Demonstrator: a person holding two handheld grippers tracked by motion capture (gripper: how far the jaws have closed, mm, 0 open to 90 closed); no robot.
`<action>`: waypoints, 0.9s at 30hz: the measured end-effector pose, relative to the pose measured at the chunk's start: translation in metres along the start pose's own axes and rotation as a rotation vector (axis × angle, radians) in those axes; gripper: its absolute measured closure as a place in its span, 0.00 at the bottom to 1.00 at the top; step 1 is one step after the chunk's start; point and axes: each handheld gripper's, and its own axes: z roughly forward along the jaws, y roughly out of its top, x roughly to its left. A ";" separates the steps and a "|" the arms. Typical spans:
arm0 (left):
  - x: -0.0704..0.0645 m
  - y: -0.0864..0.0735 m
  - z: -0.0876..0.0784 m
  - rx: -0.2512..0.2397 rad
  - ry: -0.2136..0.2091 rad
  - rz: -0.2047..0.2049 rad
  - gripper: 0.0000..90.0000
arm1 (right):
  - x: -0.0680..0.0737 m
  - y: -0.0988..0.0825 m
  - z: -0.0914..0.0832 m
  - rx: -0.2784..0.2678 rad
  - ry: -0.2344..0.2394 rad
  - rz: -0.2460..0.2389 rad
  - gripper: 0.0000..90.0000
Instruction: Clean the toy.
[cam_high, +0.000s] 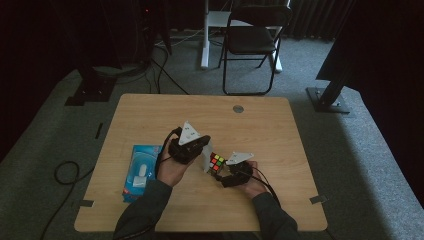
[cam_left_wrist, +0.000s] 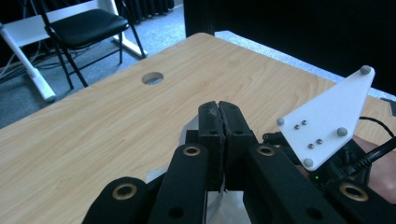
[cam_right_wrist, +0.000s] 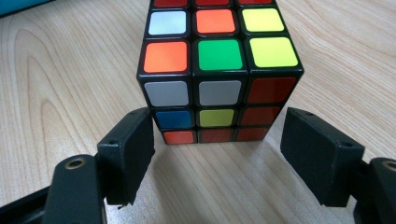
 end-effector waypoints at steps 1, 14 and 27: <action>0.000 0.000 0.000 0.000 0.000 0.000 0.99 | 0.000 0.000 0.000 0.000 0.000 0.000 0.30; -0.011 -0.024 0.035 0.101 -0.025 0.005 0.99 | -0.002 -0.002 -0.001 -0.001 0.001 0.007 0.32; -0.019 -0.061 0.067 0.246 0.000 0.046 0.95 | -0.001 -0.003 0.000 0.002 0.001 0.008 0.33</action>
